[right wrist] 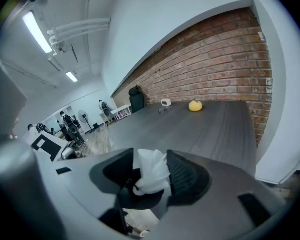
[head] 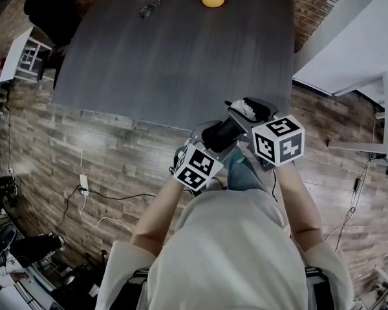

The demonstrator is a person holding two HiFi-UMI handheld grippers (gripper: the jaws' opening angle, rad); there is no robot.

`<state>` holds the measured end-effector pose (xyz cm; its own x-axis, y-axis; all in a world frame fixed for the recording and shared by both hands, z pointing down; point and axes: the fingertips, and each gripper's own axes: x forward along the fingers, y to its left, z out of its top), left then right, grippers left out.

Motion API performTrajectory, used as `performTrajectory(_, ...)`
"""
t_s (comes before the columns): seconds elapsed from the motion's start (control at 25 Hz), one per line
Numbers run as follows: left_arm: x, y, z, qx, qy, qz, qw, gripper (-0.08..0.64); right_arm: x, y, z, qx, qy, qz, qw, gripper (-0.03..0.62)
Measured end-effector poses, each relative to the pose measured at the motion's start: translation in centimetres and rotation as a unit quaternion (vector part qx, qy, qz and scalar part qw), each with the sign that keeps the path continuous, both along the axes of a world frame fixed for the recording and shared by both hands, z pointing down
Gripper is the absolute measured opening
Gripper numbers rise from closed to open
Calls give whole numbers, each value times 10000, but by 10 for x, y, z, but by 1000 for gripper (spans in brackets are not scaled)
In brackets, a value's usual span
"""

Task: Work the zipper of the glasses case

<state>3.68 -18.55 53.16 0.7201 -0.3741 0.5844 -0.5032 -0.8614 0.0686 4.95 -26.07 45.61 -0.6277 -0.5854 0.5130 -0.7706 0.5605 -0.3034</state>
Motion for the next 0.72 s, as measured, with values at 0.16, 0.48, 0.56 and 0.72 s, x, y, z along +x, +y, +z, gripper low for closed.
performTrajectory(0.16, -18, 37, 0, 110, -151, -10, 9998, 266, -18, 38, 4, -102, 334, -129, 9993, 82)
performTrajectory(0.48, -54, 80, -11, 55, 132, -309, 9994, 264, -37, 89, -34, 516, 279, -199, 9981, 21)
performTrajectory(0.56, -59, 90, -21, 41, 373, -340, 9987, 262, -42, 99, -45, 589, 75, -297, 9978, 16)
performTrajectory(0.72, -62, 112, -40, 57, 914, -389, 9950, 258, -46, 116, -55, 790, 249, -455, 9955, 9)
